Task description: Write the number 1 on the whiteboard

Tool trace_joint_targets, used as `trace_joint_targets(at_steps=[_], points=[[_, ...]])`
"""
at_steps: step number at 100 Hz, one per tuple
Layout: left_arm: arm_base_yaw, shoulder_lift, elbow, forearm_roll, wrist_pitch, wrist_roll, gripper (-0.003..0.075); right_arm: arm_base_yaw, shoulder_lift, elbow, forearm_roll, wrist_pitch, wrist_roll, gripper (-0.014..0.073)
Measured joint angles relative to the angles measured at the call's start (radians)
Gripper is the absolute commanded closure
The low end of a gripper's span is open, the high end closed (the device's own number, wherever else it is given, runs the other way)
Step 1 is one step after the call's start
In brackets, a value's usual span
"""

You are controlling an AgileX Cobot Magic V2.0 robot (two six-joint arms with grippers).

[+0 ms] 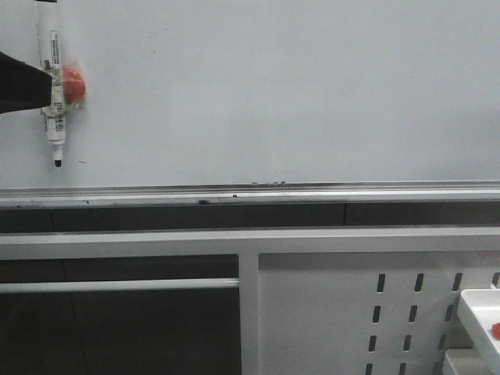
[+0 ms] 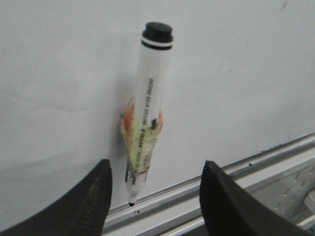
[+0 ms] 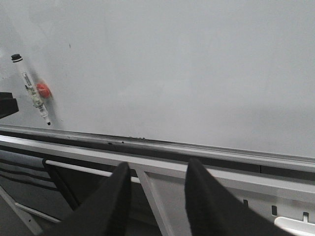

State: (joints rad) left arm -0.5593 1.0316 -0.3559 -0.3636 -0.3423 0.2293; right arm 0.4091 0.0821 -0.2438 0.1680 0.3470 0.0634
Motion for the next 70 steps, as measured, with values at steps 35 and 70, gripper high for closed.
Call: trace_joint_targets(at_steps=[35,70], points=[[0.000,0.172,-0.087,-0.026,-0.059,0.000,0.0352,0.000,0.000,0.000,-0.002,0.000,0.000,0.0358],[-0.001,0.215,-0.112,-0.065,-0.059,-0.002,0.0605,0.000,0.000,0.000,-0.002,0.000,0.000,0.0358]])
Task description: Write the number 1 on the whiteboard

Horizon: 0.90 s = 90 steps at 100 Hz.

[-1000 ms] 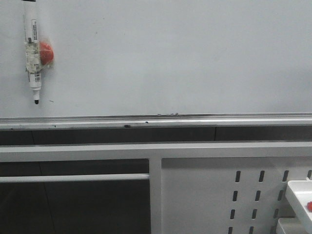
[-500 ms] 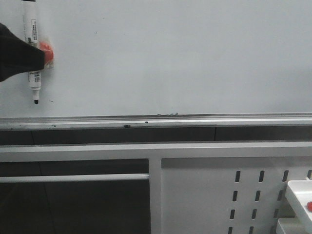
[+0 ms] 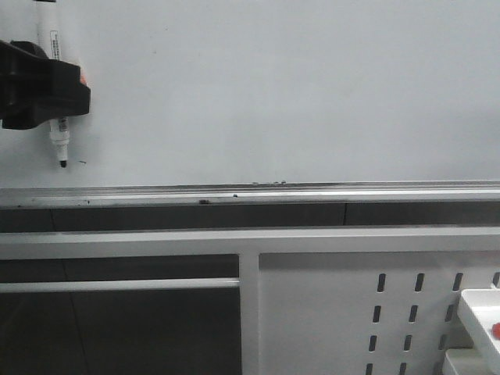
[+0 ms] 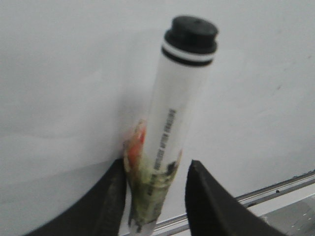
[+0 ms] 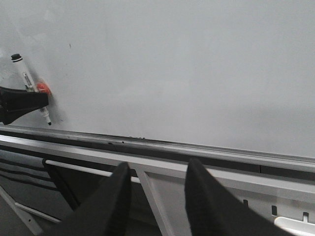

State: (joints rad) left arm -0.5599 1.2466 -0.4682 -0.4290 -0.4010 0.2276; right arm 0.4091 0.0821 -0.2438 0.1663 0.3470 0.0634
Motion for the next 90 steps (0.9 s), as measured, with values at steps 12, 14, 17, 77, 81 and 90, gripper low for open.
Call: trace_joint_targets(at_steps=[12,14,17,77,81,90], points=[[0.000,0.007,-0.002,-0.005,0.016,0.000,0.0736,0.000,0.000,0.000,0.000,0.000,0.000,0.0358],[0.000,0.007,-0.002,-0.005,0.019,0.000,0.0738,0.000,0.000,0.000,0.000,0.000,0.000,0.0358],[0.000,0.008,-0.002,-0.005,0.023,0.000,0.0740,0.000,0.000,0.000,0.000,0.000,0.000,0.0358],[-0.319,-0.259,-0.202,0.498,0.591,0.000,0.0740,0.079,0.408,-0.442,0.376,0.341,-0.733,0.0358],[-0.350,-0.261,-0.230,0.532,0.639,0.000,0.0740,0.080,0.474,-0.471,0.393,0.363,-0.789,0.0358],[-0.407,-0.261,-0.279,0.596,0.740,0.000,0.0740,0.092,0.600,-0.541,0.425,0.388,-0.877,0.0358]])
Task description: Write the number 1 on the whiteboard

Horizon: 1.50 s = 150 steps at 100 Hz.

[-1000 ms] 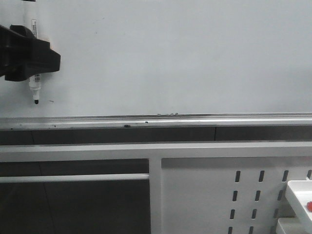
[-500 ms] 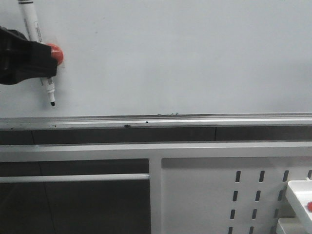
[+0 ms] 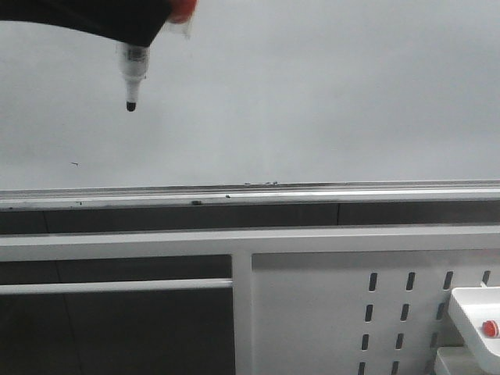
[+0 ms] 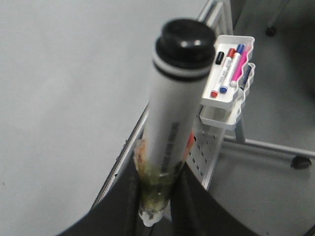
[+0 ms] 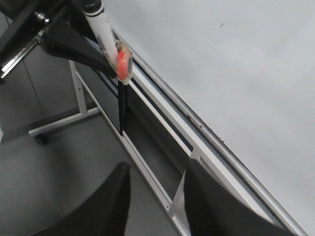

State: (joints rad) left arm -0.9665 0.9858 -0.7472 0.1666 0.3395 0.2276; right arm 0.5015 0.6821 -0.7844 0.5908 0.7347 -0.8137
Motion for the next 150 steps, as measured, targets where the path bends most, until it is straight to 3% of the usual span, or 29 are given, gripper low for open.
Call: trace_joint_targets(at_steps=[11,31,49,74,124,143,150], points=[[-0.048,0.000,-0.034,0.050,0.085,0.000,0.0740,0.057,0.098,-0.067,0.030,-0.005,-0.059,0.0344],[-0.069,0.000,-0.045,0.108,0.143,0.000,0.0740,0.265,0.189,-0.106,0.039,-0.134,-0.076,0.0179],[-0.069,0.000,-0.045,0.133,0.152,0.000,0.0740,0.396,0.278,-0.108,0.030,-0.288,-0.082,0.0181],[-0.069,0.000,-0.045,0.139,0.153,0.000,0.0740,0.420,0.371,-0.108,0.030,-0.414,-0.082,0.0187],[-0.069,0.000,-0.045,0.123,0.186,-0.014,0.0740,0.420,0.420,-0.113,0.051,-0.415,-0.101,0.0670],[-0.069,0.000,-0.045,0.099,0.212,-0.019,0.0731,0.420,0.430,-0.115,0.047,-0.395,-0.106,0.0664],[-0.069,0.000,-0.045,0.082,0.214,-0.019,0.0663,0.420,0.430,-0.115,0.047,-0.395,-0.106,0.0664]])
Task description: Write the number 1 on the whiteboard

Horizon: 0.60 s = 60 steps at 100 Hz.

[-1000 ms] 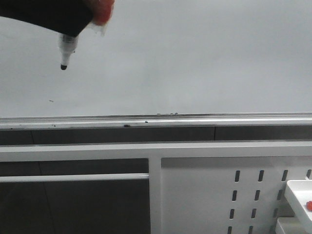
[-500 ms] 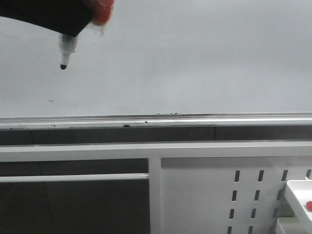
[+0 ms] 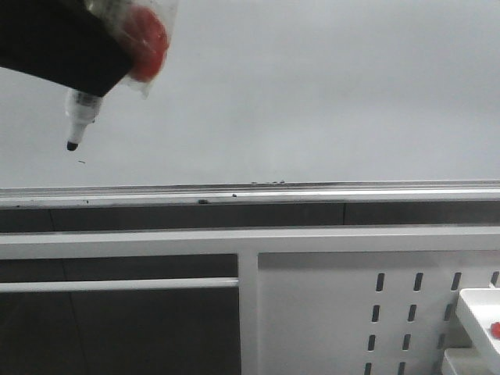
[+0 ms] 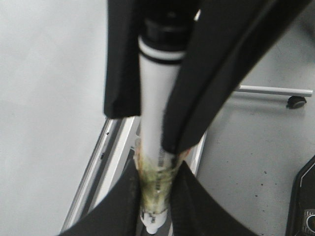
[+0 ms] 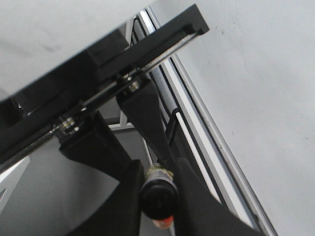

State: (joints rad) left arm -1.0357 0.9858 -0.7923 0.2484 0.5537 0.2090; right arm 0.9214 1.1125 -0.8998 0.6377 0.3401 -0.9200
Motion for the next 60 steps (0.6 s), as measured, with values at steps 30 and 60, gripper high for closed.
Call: trace_joint_targets(at_steps=[30,60], points=[[0.000,-0.157,0.000,-0.143,-0.003,0.011,0.0302,0.000,-0.084,0.008,0.007,0.042,0.010,0.0659],[0.009,-0.575,0.090,-0.139,0.031,-0.099,0.0528,0.000,-0.342,0.257,-0.029,-0.165,0.010,0.0658]])
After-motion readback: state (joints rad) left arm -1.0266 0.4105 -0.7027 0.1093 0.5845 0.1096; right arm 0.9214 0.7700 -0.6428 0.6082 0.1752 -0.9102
